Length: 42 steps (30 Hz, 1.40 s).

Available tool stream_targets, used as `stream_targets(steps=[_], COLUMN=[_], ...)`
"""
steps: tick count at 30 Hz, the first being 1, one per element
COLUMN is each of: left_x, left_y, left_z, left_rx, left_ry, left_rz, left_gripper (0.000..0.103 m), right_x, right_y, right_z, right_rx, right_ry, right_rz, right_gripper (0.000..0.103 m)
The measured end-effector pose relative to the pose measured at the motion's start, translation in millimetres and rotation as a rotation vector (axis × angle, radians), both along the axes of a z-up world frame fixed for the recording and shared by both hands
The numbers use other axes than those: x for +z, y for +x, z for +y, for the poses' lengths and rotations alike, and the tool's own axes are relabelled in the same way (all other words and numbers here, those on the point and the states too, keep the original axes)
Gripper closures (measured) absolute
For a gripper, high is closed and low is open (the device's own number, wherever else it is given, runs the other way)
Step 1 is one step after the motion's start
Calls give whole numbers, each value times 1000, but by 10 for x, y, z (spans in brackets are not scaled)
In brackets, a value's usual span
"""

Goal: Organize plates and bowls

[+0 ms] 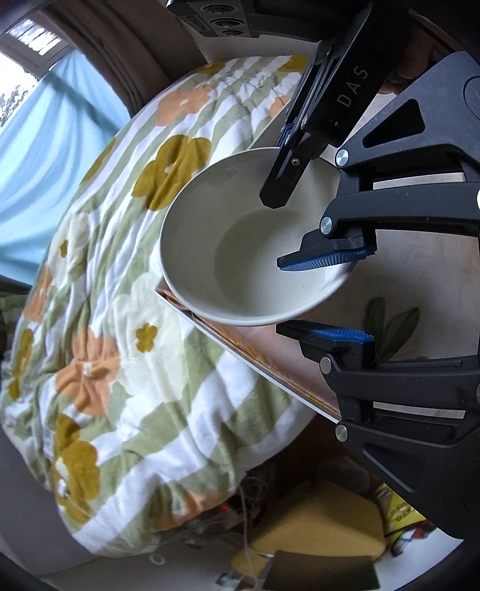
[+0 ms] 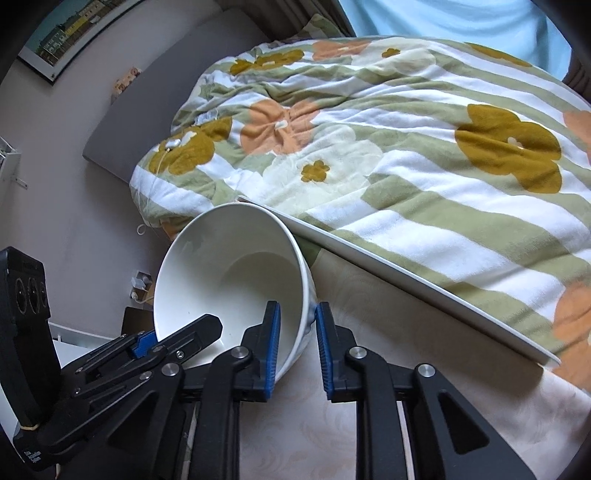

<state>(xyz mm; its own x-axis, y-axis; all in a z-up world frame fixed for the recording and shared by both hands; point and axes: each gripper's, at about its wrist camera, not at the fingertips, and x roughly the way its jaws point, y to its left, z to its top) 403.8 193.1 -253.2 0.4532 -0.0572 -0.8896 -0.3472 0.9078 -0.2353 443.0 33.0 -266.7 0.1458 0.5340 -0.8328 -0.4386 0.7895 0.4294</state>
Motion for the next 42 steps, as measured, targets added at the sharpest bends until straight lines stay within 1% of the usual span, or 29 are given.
stream_targets(steps=[4, 6, 10, 14, 17, 23, 28, 32, 33, 36, 42], left_x=[255, 377, 659, 907, 1057, 1225, 1220, 1121, 1090, 931, 611], left_y=[-120, -198, -414, -690, -899, -1281, -1562, -1767, -1804, -1920, -2033], left_z=[-186, -296, -658, -1106, -1491, -2317, -2978, -3448, -3527, -3773, -4028], left_rx=[-39, -56, -105, -165, -221, -339, -435, -507, -519, -554, -600], left_ry=[27, 32, 51, 49, 47, 21, -14, -39, -43, -48, -33], left_rz=[-34, -50, -81, -109, -127, -147, -134, -94, -81, -29, 67], left_gripper=[78, 78, 78, 78, 78, 78, 78, 78, 78, 78, 78], right_x=[200, 345, 649, 983, 1158, 1383, 1423, 1390, 1362, 1245, 917], right_y=[-154, -267, -528, -889, -1137, -1693, -2071, -2333, -2424, -2569, -2765], right_z=[-158, -304, -640, -1127, -1455, -2278, -2873, -3322, -3454, -3636, -3875], right_rx=[-23, -45, -93, -154, -194, -297, -380, -440, -454, -473, -488], right_ry=[15, 31, 47, 64, 56, 38, 14, -8, -14, -35, -71], right_rz=[-33, -52, -86, -127, -149, -180, -179, -171, -166, -148, -91], right_gripper=[85, 85, 85, 85, 85, 85, 85, 85, 85, 85, 85])
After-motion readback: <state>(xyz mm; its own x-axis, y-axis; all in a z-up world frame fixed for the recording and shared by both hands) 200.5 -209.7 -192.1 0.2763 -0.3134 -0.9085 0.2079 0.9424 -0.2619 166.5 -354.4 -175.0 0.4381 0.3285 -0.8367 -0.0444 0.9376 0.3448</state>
